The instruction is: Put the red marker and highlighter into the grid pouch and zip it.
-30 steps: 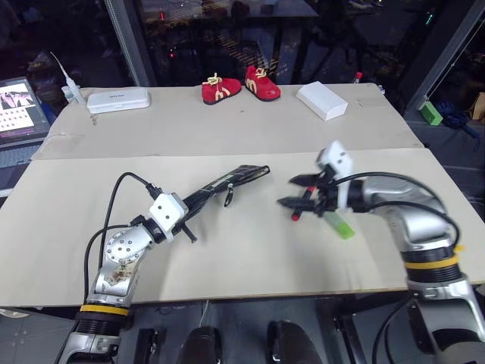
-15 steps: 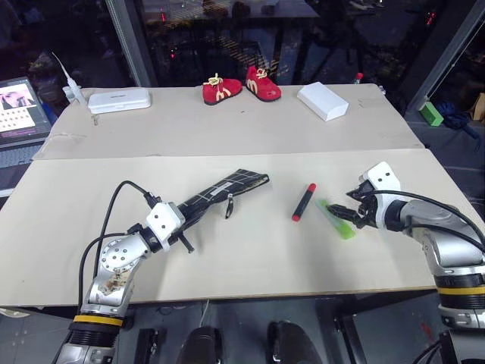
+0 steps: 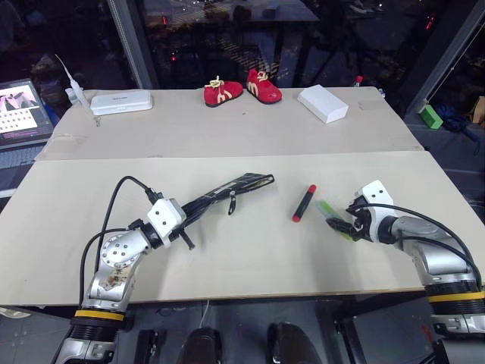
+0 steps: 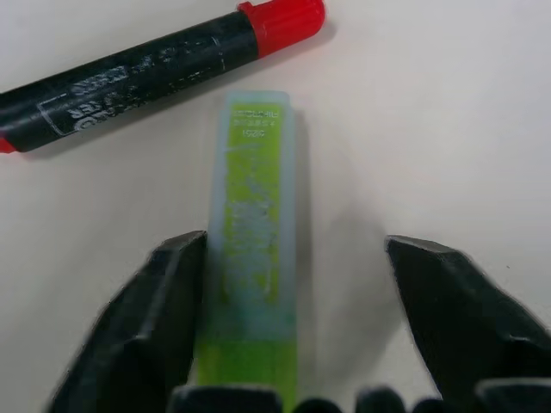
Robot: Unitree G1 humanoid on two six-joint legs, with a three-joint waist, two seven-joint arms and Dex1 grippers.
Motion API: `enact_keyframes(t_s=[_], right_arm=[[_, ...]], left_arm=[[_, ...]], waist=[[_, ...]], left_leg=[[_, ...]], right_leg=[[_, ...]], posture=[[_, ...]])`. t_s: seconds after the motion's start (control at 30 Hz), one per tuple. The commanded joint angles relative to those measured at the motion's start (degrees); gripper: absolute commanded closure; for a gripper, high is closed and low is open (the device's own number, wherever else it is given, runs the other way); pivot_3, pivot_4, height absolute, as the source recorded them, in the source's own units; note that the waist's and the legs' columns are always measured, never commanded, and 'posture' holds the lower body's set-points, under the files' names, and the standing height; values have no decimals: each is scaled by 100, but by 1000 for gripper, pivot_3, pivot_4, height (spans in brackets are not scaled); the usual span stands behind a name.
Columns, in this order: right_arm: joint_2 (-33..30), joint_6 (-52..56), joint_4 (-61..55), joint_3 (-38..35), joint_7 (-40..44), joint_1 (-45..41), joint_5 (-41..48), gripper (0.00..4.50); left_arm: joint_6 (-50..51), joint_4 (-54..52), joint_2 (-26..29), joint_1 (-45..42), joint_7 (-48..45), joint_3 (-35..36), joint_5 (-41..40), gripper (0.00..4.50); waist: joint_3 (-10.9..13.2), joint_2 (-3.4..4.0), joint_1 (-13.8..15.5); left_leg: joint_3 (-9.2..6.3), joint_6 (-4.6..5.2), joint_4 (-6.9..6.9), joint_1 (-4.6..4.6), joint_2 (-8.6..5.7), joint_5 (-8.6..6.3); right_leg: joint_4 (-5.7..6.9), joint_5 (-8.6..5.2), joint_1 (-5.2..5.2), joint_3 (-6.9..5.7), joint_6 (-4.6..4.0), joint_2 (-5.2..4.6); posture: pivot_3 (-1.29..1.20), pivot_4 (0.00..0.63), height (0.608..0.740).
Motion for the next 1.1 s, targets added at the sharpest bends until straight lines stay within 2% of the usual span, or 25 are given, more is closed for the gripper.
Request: enact_keyframes(t_s=[0.03, 0.13, 0.3, 0.4, 0.53, 0.7, 0.8, 1.1], right_arm=[[-42, -61, 261, -60, -145, 55, -126, 2287], [-69, -81, 258, -96, -138, 35, -97, 3428], [-66, -56, 349, -201, -177, -53, -47, 3457], [35, -580, 355, -483, -264, -258, 62, 3457], [-12, -1419, 41, -577, 9, -866, 230, 3457], [-175, -1815, -796, 152, 1060, -1203, 313, 3457], [-276, -2104, -991, 742, 1467, -1191, -51, 3457], [14, -2505, -461, 1374, 1530, -1418, -615, 3457]], left_arm=[[-134, -26, 32, -84, -19, 81, -99, 4500], [-152, 7, 33, -105, -32, 82, -98, 4500], [-192, 85, 36, -152, -57, 84, -96, 4500], [-172, 96, 47, -164, -115, 97, -153, 4500], [-170, 91, 85, -133, -208, 118, -202, 4500], [-172, 118, 68, -164, -252, 107, -211, 4500], [-173, 105, 50, -162, -246, 89, -216, 4500], [-158, 76, 21, -158, -234, 57, -217, 4500]], waist=[[-4, -6, 8], [-6, -9, 18], [-6, -10, 22], [-6, -9, 26], [5, 6, -28], [5, 8, -21], [5, 8, -10], [6, 7, 40]], left_leg=[[0, 0, 0, 2, 0, 0], [-1, 0, 0, 2, 0, 0], [-1, 0, 0, 0, 0, 0], [-1, 0, 0, -1, -1, 0], [1, 0, 0, -16, -1, 0], [-2, 0, -4, -15, 6, 0], [-4, 0, -5, -17, 7, 0], [1, 3, 0, -19, -1, -2]], right_leg=[[0, 0, 2, 0, 0, 0], [0, 0, 3, 2, 0, -1], [-1, 0, 1, 1, 0, -1], [-2, 0, 0, 1, 0, -2], [1, 0, -21, 6, 0, 1], [4, 0, -23, 0, 1, 7], [1, -1, -21, -4, 2, 5], [-1, -1, -21, -3, 1, -3]], posture=[[0, 150, 740], [0, 150, 740], [0, 150, 740], [0, 150, 740], [0, 150, 740], [0, 150, 740], [0, 150, 740], [0, 150, 740]])
